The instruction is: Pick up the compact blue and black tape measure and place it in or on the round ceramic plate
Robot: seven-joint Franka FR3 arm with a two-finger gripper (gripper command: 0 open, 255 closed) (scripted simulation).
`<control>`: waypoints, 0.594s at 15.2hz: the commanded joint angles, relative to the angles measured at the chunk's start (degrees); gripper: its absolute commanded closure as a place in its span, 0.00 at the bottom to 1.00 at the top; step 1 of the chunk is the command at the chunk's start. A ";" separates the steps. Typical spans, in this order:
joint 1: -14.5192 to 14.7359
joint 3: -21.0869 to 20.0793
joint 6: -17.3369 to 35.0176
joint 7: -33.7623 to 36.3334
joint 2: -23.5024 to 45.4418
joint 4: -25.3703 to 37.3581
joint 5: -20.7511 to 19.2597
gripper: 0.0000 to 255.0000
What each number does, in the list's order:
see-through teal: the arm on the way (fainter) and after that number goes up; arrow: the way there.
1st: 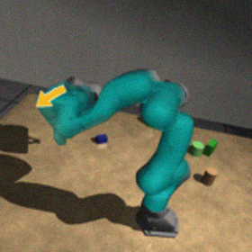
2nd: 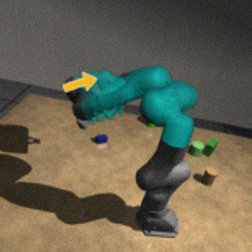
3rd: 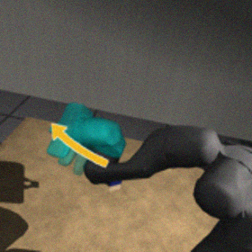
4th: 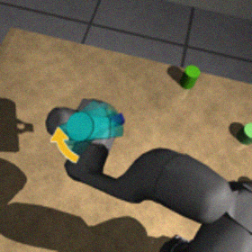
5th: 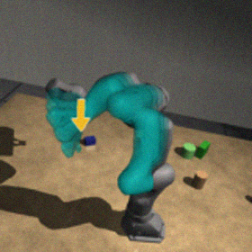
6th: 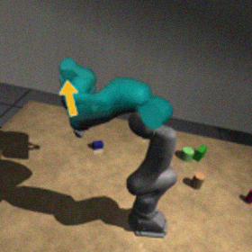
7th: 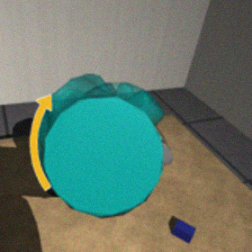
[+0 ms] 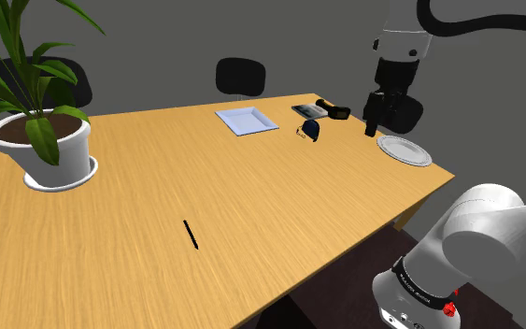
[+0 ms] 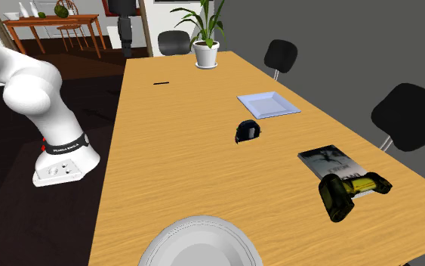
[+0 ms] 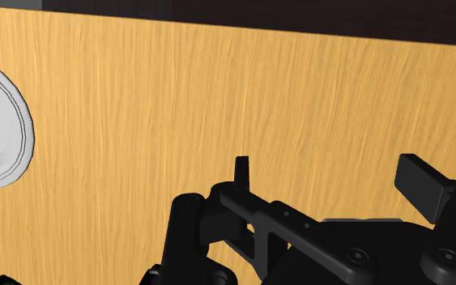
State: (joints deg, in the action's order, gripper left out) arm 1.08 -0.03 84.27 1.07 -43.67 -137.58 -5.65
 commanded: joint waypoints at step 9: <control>-2.03 5.35 10.98 -4.69 15.17 4.66 -3.29 0.00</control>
State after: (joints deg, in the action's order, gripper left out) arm -0.74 4.72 93.84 -3.07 -30.27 -133.39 -8.64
